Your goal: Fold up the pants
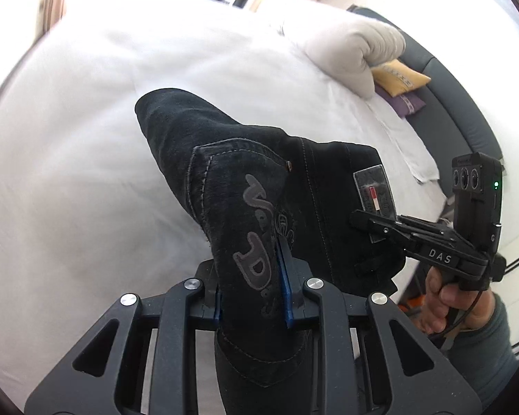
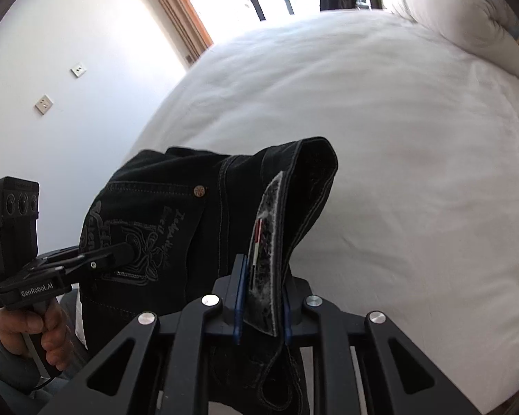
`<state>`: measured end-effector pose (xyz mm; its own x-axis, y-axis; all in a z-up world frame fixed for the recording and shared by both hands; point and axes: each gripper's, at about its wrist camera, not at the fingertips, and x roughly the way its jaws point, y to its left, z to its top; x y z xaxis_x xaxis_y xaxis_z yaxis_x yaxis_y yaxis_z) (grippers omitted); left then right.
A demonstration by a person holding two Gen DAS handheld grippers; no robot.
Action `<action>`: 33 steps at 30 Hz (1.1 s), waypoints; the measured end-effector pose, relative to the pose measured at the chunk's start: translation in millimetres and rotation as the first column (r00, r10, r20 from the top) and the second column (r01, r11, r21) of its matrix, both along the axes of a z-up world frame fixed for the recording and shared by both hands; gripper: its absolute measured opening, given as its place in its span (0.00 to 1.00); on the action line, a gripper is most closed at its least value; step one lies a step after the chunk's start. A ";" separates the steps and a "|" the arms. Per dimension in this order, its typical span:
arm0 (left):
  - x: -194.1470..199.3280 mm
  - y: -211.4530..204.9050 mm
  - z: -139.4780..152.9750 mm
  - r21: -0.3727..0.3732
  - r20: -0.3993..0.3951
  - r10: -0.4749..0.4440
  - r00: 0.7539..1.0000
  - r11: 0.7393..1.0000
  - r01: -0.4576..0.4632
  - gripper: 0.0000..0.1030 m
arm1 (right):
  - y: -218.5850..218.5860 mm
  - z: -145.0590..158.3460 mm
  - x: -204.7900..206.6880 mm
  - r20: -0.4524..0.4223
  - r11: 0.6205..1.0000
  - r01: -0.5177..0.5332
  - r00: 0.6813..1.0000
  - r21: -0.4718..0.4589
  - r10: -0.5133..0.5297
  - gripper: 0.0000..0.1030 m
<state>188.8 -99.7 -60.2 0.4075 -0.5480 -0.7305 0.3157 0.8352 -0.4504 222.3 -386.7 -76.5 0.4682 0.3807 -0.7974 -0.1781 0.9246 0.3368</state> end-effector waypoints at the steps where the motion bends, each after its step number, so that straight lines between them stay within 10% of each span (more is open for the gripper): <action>1: 5.7 6.4 4.4 0.008 0.013 0.008 1.000 1.000 -0.008 0.22 | 4.6 5.9 8.6 0.012 1.000 -0.010 1.000 0.004 0.010 0.18; 17: 127.8 62.6 -50.5 0.164 -0.002 0.096 0.995 0.982 -0.094 0.25 | 65.8 -27.1 146.3 -0.003 0.998 -0.056 0.998 0.015 0.056 0.18; 25: 136.5 88.2 -85.9 0.142 -0.009 0.171 0.985 0.976 -0.168 0.68 | 26.7 -83.8 149.0 -0.124 0.984 0.108 0.988 0.142 -0.090 0.59; 30: 101.7 113.2 -55.3 0.113 0.065 0.254 0.965 0.959 -0.260 0.70 | -0.2 -63.5 115.5 -0.095 0.969 0.181 0.981 0.166 -0.167 0.66; 33: 55.2 119.2 -12.5 0.098 0.226 0.306 0.925 0.937 -0.334 1.00 | -8.2 -37.5 85.6 -0.026 0.956 0.230 0.973 0.180 -0.229 0.67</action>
<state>244.0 19.6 -72.7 0.6930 -0.2674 -0.6695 0.0945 0.9544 -0.2833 307.9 -394.9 -114.0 0.5562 0.4011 -0.7278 0.0336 0.8642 0.5020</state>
